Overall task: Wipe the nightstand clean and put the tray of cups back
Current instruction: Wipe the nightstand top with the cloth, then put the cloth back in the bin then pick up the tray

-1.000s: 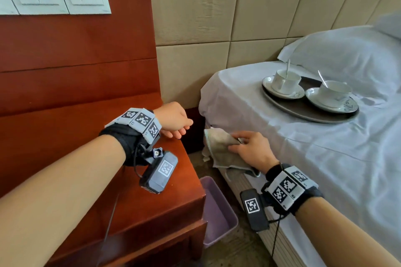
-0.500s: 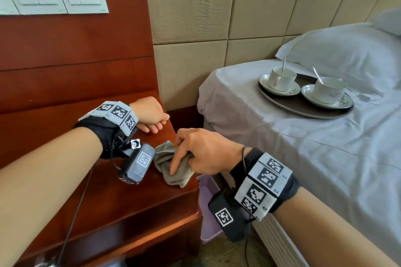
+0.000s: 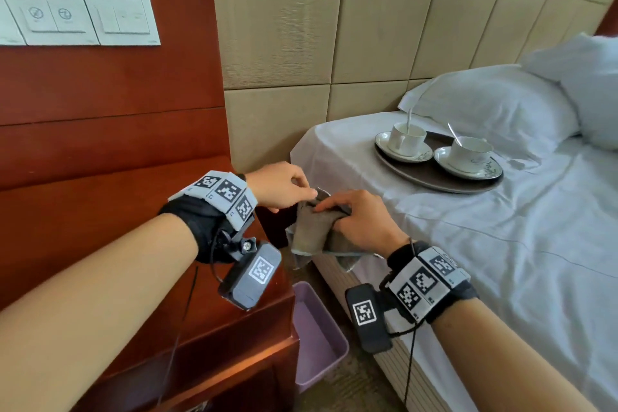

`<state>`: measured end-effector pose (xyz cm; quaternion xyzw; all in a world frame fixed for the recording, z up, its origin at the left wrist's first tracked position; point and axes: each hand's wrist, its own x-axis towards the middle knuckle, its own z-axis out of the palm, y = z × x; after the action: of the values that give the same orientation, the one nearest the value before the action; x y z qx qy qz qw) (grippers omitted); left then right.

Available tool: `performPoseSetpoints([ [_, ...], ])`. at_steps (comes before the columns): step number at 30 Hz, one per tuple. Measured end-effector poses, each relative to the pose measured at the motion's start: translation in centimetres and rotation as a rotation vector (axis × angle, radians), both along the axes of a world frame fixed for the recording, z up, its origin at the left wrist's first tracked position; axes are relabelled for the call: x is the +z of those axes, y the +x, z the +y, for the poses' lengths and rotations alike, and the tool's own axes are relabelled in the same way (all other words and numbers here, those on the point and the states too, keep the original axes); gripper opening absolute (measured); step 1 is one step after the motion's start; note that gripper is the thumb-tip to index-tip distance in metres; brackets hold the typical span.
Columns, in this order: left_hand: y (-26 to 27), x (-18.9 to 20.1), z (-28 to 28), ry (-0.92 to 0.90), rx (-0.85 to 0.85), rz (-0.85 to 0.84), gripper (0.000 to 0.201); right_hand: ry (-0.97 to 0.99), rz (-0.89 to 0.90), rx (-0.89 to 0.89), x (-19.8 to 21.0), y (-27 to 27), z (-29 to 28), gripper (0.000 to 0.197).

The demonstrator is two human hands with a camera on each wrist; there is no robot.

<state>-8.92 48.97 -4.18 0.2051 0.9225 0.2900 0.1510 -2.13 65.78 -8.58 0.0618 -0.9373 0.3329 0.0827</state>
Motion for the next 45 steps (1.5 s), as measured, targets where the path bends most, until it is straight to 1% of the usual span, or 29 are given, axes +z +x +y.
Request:
performPoseSetpoints([
  [3, -0.2, -0.3, 0.7, -0.043, -0.038, -0.012, 0.025, -0.075, -0.001, -0.087, -1.2, -0.2, 0.6, 0.045],
  [6, -0.6, -0.8, 1.0, -0.057, -0.067, -0.036, 0.031, -0.134, 0.026, -0.168, -1.8, -0.7, 1.2, 0.036],
  [9, -1.1, -1.1, 1.6, -0.096, -0.096, -0.001, 0.037, -0.184, 0.017, -0.209, -1.6, -1.3, 1.5, 0.029],
  [11, -1.6, -1.1, 2.1, -0.089, -0.083, 0.015, 0.038, -0.218, -0.019, -0.243, -1.5, -1.8, 1.6, 0.031],
  [14, -2.5, -0.6, 3.0, -0.026, -0.041, 0.015, 0.040, -0.301, -0.110, -0.331, -1.6, -2.6, 2.4, 0.048],
  [16, -3.3, -0.2, 3.5, 0.010, -0.027, -0.019, 0.043, -0.379, -0.136, -0.411, -1.6, -3.2, 3.3, 0.054],
  [18, -3.9, -0.2, 3.6, 0.013, -0.029, -0.081, 0.048, -0.425, -0.143, -0.461, -1.6, -3.9, 3.9, 0.052],
  [21, -4.3, -1.1, 3.3, -0.035, -0.032, -0.163, 0.057, -0.435, -0.185, -0.469, -2.2, -4.9, 3.7, 0.048],
  [23, -4.5, -1.9, 2.9, -0.044, -0.024, -0.150, 0.059, -0.415, -0.254, -0.453, -3.3, -5.4, 2.9, 0.045],
  [25, -4.6, -2.6, 2.5, -0.022, -0.003, -0.143, 0.054, -0.364, -0.318, -0.453, -5.3, -5.8, 2.1, 0.042],
  [29, -5.4, -3.0, 1.3, 0.038, 0.040, -0.164, 0.029, -0.267, -0.477, -0.496, -10.7, -6.3, 0.4, 0.021],
  [30, -5.7, -3.0, 0.9, 0.061, 0.057, -0.169, 0.025, -0.248, -0.514, -0.509, -12.0, -6.4, 0.0, 0.023],
  [32, -6.3, -3.0, 0.0, 0.107, 0.092, -0.196, 0.024, -0.235, -0.560, -0.534, -14.1, -6.9, -0.6, 0.036],
  [35, -7.1, -3.1, -1.2, 0.166, 0.128, -0.236, 0.021, -0.194, -0.611, -0.516, -15.5, -7.7, -0.9, 0.038],
  [36, -7.3, -3.1, -1.5, 0.175, 0.139, -0.243, 0.020, -0.197, -0.636, -0.498, -15.7, -8.0, -0.8, 0.041],
  [39, -7.7, -3.5, -1.9, 0.179, 0.170, -0.262, 0.021, -0.247, -0.743, -0.464, -15.3, -8.8, -0.5, 0.060],
  [40, -7.7, -3.7, -2.0, 0.174, 0.173, -0.267, 0.021, -0.273, -0.749, -0.464, -15.0, -9.0, -0.3, 0.062],
  [42, -7.9, -3.8, -1.7, 0.164, 0.168, -0.272, 0.022, -0.307, -0.721, -0.470, -14.0, -9.5, 0.5, 0.058],
  [44, -8.0, -3.9, -1.1, 0.152, 0.160, -0.277, 0.024, -0.334, -0.678, -0.461, -12.4, -9.6, 1.2, 0.045],
  [45, -7.9, -3.8, -0.7, 0.145, 0.155, -0.276, 0.025, -0.378, -0.652, -0.457, -11.4, -9.4, 1.5, 0.039],
])
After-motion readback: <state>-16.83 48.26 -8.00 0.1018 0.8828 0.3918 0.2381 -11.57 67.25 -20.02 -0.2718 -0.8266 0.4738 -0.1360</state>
